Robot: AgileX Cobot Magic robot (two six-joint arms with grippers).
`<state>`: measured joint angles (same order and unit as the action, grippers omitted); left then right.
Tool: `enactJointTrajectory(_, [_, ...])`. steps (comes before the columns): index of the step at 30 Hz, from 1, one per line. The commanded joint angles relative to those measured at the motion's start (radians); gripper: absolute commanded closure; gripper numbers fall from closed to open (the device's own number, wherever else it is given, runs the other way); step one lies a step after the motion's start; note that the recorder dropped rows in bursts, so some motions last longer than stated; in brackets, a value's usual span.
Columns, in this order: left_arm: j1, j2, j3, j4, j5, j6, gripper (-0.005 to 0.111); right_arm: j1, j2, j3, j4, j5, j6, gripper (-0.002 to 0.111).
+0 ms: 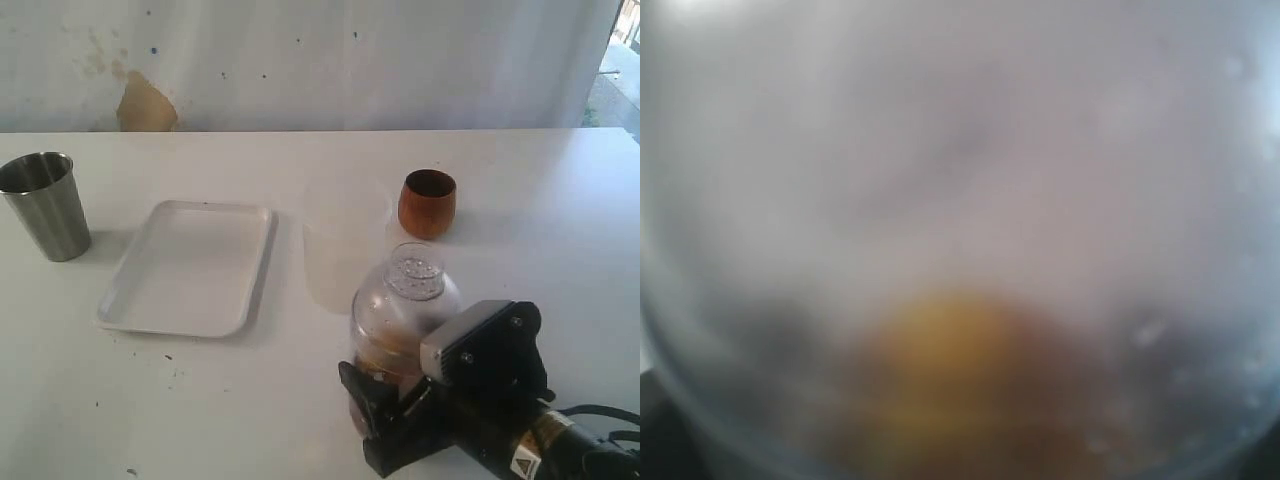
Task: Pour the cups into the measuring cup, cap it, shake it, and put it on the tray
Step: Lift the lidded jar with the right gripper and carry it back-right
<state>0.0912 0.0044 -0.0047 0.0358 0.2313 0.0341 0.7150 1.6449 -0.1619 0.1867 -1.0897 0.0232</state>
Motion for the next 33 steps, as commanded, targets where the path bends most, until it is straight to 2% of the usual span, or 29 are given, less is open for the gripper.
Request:
enactJointTrajectory(1, [-0.003,-0.004,0.005,-0.012,0.002,-0.003,0.107,-0.006,0.003,-0.002,0.011,0.012,-0.03,0.107])
enactJointTrajectory(4, [-0.003,-0.004,0.005,-0.012,0.002,-0.003,0.107,-0.007,-0.031,-0.024,0.023,-0.119,-0.023,0.108])
enactJointTrajectory(6, [-0.003,-0.004,0.005,-0.012,0.002,-0.003,0.107,-0.007,-0.131,-0.054,0.026,-0.108,-0.036,0.108])
enactJointTrajectory(8, [-0.003,-0.004,0.005,-0.012,0.002,-0.003,0.107,-0.007,-0.233,-0.103,0.068,-0.008,-0.145,0.108])
enactJointTrajectory(11, [-0.003,-0.004,0.005,-0.012,0.002,-0.003,0.107,-0.03,-0.328,-0.201,0.405,0.17,-0.345,0.108])
enactJointTrajectory(12, [-0.003,-0.004,0.005,-0.012,0.002,-0.003,0.107,-0.045,-0.352,-0.229,0.441,0.221,-0.373,0.108])
enactJointTrajectory(13, [-0.003,-0.004,0.005,-0.012,0.002,-0.003,0.107,-0.049,-0.369,-0.25,0.403,0.293,-0.354,0.108])
enactJointTrajectory(16, [-0.003,-0.004,0.005,-0.012,0.002,-0.003,0.107,-0.018,-0.408,-0.342,-0.045,0.59,-0.228,0.108])
enactJointTrajectory(17, [-0.003,-0.004,0.005,-0.012,0.002,-0.003,0.107,-0.006,-0.411,-0.374,-0.042,0.657,-0.215,0.108])
enactJointTrajectory(18, [-0.003,-0.004,0.005,-0.012,0.002,-0.003,0.107,-0.015,-0.41,-0.392,0.039,0.665,-0.29,0.108])
enactJointTrajectory(20, [-0.003,-0.004,0.005,-0.012,0.002,-0.003,0.107,-0.076,-0.41,-0.397,0.329,0.547,-0.469,0.108])
enactJointTrajectory(21, [-0.003,-0.004,0.005,-0.012,0.002,-0.003,0.107,-0.103,-0.41,-0.402,0.438,0.488,-0.478,0.108])
enactJointTrajectory(22, [-0.003,-0.004,0.005,-0.012,0.002,-0.003,0.107,-0.118,-0.41,-0.409,0.439,0.493,-0.46,0.108])
enactJointTrajectory(25, [-0.003,-0.004,0.005,-0.012,0.002,-0.003,0.107,-0.091,-0.436,-0.466,0.099,0.781,-0.352,0.108])
enactJointTrajectory(26, [-0.003,-0.004,0.005,-0.012,0.002,-0.003,0.107,-0.069,-0.441,-0.475,0.034,0.807,-0.339,0.108])
enactJointTrajectory(27, [-0.003,-0.004,0.005,-0.012,0.002,-0.003,0.107,-0.075,-0.444,-0.475,0.065,0.771,-0.374,0.108])
enactJointTrajectory(29, [-0.003,-0.004,0.005,-0.012,0.002,-0.003,0.107,-0.15,-0.445,-0.475,0.37,0.625,-0.505,0.108])
enactJointTrajectory(30, [-0.003,-0.004,0.005,-0.012,0.002,-0.003,0.107,-0.182,-0.445,-0.48,0.464,0.603,-0.518,0.108])
enactJointTrajectory(31, [-0.003,-0.004,0.005,-0.012,0.002,-0.003,0.107,-0.198,-0.445,-0.491,0.435,0.63,-0.505,0.108])
enactJointTrajectory(33, [-0.003,-0.004,0.005,-0.012,0.002,-0.003,0.107,-0.171,-0.453,-0.526,0.224,0.845,-0.423,0.108])
